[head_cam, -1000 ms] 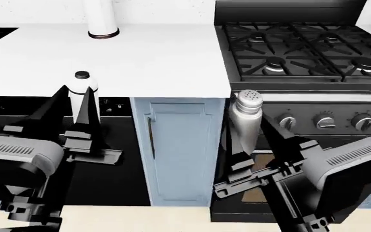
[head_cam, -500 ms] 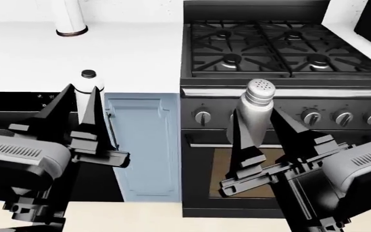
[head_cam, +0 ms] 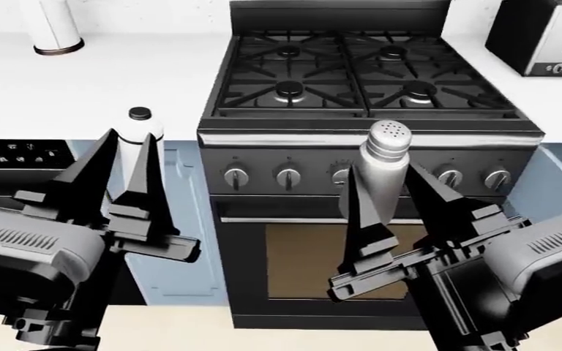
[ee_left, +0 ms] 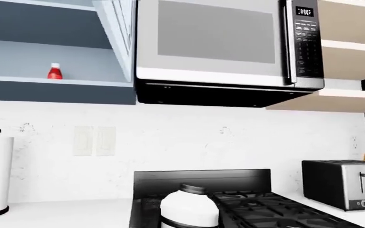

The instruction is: Pick and place the shaker into the drawer. Then close the cabinet.

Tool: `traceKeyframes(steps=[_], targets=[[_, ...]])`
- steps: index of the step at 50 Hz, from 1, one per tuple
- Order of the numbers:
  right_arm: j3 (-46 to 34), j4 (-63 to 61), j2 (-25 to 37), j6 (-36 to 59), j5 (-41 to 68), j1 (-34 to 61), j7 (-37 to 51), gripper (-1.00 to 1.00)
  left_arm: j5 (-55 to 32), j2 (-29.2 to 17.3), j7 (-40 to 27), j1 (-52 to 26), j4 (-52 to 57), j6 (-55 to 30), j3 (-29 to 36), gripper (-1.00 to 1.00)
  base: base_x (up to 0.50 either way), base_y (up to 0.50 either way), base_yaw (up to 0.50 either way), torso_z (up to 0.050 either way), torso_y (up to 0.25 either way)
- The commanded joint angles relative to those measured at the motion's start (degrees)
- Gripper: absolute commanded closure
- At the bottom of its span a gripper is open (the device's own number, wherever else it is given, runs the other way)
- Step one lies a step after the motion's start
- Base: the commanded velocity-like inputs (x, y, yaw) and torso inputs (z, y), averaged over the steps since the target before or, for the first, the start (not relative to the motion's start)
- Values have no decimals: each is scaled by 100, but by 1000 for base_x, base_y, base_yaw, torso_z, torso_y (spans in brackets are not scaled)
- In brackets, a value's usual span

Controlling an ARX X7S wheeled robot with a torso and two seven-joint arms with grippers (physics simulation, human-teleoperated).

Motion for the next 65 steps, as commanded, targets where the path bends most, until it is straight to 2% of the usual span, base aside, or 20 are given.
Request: traceKeyframes(steps=[1,65], targets=[[-62,-2,51,-13,-34,36,36,100,-31,-19,-47,-41,100,42,-32,100,6,-500,0,0,0],[-368,35,346,-235,113,145,374,100,-266,-223,-267,-60,309,152,-3,100,5,-500,0,0,1]])
